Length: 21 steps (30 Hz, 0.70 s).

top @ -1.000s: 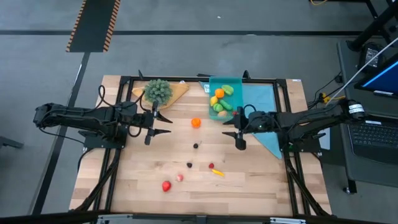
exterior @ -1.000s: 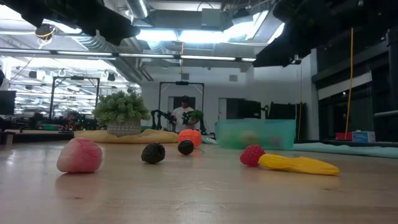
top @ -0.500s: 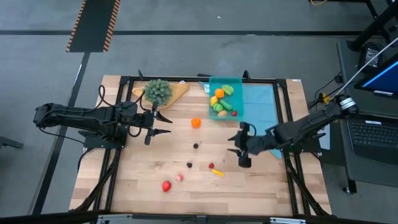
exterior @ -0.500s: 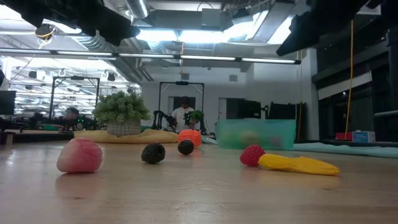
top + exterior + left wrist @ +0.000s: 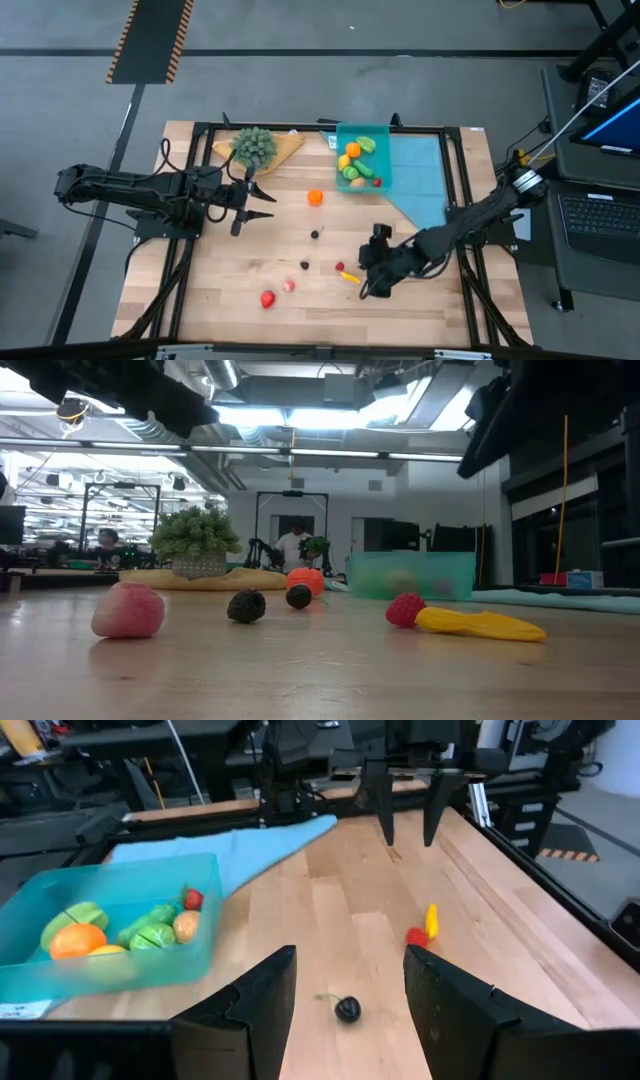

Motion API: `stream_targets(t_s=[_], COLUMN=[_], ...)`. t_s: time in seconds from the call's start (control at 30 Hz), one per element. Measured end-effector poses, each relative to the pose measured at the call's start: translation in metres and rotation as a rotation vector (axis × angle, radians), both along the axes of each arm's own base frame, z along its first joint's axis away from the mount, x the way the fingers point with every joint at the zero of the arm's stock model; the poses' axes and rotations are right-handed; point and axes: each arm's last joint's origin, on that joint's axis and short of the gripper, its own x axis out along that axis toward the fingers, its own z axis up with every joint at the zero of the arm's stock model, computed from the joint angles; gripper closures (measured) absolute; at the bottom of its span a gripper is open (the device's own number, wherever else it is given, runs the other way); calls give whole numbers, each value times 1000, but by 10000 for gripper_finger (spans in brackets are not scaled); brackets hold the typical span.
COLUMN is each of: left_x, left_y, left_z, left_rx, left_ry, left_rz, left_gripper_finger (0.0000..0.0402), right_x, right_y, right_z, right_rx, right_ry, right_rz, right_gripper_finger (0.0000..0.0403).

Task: Pick and placing Produce into tupperware
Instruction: Put the yellow corn into the blue bin

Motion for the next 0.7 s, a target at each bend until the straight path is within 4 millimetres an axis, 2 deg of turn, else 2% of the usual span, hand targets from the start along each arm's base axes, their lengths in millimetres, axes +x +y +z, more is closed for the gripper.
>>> stream_targets(t_s=[0.3,0.53,0.7], left_x=[-1,-2,-2], left_y=[-3,-3,-3], left_z=[-4,-6,-7], left_rx=[-1,-1,-1], left_ry=[48,64,73], left_rz=[-20,-21,-20], left_gripper_finger=[223,223,223], right_x=[25,34,37], right_y=[35,44,47], right_z=[-26,-53,-67], right_rx=[26,73,91], right_ry=[68,105,144], right_rz=[-42,-165,-182], right_gripper_finger=[203,203,203])
